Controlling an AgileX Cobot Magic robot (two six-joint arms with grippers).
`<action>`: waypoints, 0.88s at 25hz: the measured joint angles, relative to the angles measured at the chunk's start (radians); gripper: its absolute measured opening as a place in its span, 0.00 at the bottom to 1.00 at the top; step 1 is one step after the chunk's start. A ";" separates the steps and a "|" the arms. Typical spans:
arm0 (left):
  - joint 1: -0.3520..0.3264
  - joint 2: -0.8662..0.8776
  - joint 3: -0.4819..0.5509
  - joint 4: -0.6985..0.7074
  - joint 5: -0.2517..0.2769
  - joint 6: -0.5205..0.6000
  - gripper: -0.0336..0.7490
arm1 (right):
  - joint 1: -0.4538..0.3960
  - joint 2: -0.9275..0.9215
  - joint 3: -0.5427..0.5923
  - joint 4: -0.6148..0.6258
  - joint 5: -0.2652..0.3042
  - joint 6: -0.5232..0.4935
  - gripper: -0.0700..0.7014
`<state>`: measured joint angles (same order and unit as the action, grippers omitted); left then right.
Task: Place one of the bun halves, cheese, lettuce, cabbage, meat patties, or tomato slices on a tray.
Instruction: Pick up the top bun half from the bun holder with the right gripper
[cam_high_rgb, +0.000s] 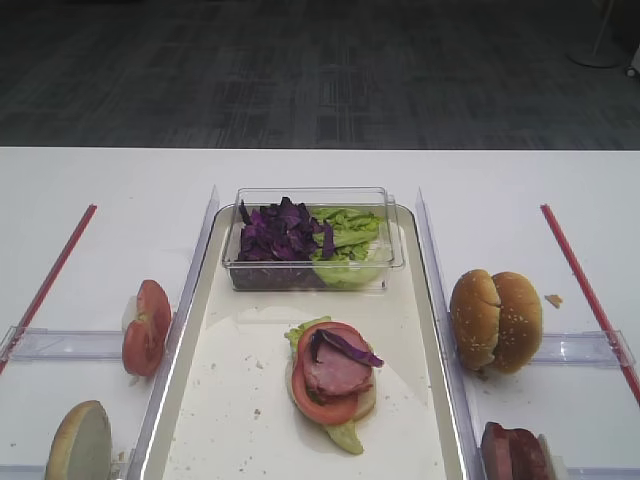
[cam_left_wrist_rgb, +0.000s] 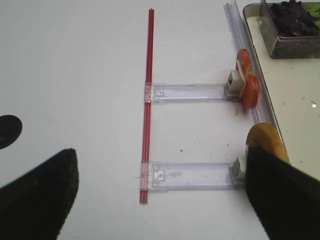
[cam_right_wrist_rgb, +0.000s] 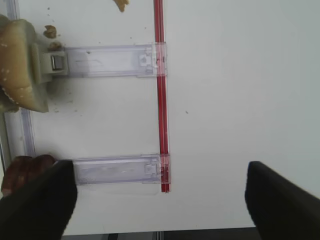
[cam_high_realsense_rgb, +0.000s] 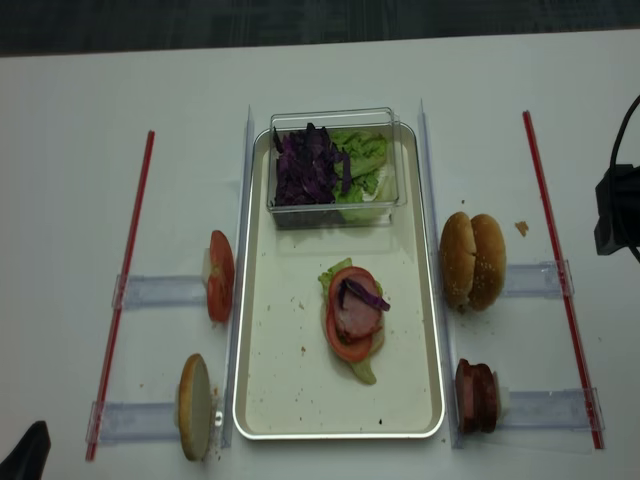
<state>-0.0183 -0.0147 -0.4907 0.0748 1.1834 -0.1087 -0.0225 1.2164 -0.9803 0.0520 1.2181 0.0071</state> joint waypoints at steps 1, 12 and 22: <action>0.000 0.000 0.000 0.000 0.000 0.000 0.83 | 0.000 0.028 -0.015 0.000 0.004 -0.007 0.99; 0.000 0.000 0.000 0.000 0.000 0.000 0.83 | 0.000 0.202 -0.139 -0.014 0.009 -0.020 0.99; 0.000 0.000 0.000 0.000 0.000 0.000 0.83 | 0.000 0.220 -0.139 -0.013 0.009 0.001 0.99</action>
<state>-0.0183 -0.0147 -0.4907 0.0748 1.1834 -0.1087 -0.0225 1.4369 -1.1189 0.0386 1.2269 0.0080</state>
